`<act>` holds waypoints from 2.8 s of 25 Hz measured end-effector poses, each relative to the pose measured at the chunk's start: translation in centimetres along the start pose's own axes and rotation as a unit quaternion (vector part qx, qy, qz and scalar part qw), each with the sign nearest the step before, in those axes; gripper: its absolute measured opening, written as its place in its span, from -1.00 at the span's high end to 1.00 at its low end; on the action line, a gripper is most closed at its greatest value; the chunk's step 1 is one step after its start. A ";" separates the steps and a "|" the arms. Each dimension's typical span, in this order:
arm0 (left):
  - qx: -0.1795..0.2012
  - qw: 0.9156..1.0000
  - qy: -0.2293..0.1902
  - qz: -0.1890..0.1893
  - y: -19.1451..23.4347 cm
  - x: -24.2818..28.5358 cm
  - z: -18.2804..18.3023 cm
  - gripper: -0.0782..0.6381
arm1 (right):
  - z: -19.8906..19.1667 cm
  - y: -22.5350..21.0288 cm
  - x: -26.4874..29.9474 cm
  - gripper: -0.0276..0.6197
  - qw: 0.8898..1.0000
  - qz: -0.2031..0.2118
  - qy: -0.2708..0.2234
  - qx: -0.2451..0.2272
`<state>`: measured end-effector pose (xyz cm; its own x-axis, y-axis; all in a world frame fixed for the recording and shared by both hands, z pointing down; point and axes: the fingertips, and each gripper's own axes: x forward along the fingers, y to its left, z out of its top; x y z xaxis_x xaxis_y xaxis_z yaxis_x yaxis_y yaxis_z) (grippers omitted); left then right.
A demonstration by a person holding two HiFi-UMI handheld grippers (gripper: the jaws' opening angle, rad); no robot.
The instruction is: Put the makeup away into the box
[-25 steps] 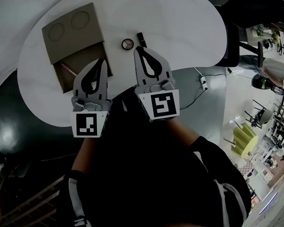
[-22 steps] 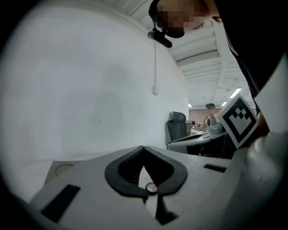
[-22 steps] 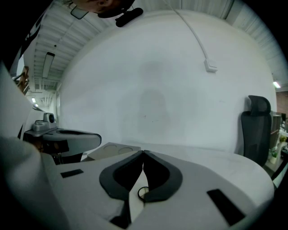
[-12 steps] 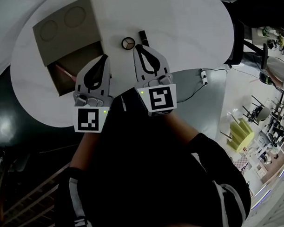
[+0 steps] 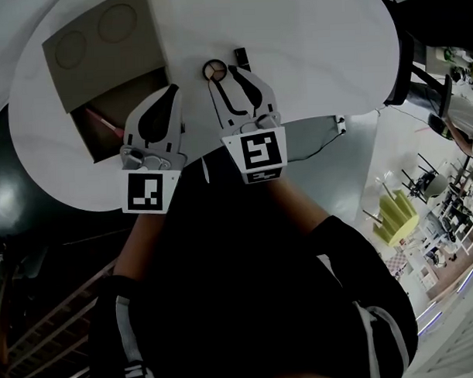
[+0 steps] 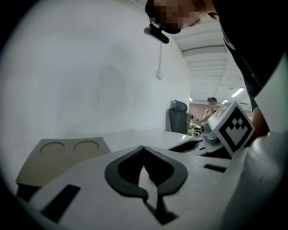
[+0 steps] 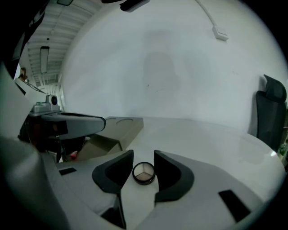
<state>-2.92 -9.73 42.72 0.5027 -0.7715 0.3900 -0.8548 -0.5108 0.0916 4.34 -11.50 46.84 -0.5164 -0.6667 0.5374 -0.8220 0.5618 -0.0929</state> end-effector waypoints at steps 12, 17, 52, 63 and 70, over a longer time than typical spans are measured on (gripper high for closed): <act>-0.012 1.000 0.024 0.000 0.8 0.4 -2.1 0.76 | -4.2 0.5 3.1 0.13 0.996 -0.005 0.089 0.006; -0.014 1.000 0.025 0.000 1.0 0.4 -2.1 0.76 | -5.1 0.2 4.0 0.12 0.994 -0.023 0.107 0.003; -0.044 0.992 -0.047 0.112 4.4 -8.7 1.4 0.76 | 5.7 9.0 0.4 0.20 0.996 0.045 0.004 -0.075; -0.073 0.984 -0.030 0.162 8.9 -12.9 -1.9 0.76 | 4.1 16.0 4.1 0.20 0.988 0.106 0.034 -0.107; -0.088 0.978 -0.018 0.187 11.9 -14.5 -4.1 0.76 | 2.1 19.5 7.0 0.20 0.980 0.137 0.061 -0.130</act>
<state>-20.90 -3.01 41.93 0.1526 -0.9061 0.3946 -0.9870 -0.1196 0.1070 -15.75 -6.22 47.04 -0.6640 -0.4189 0.6193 -0.5590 0.8282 -0.0392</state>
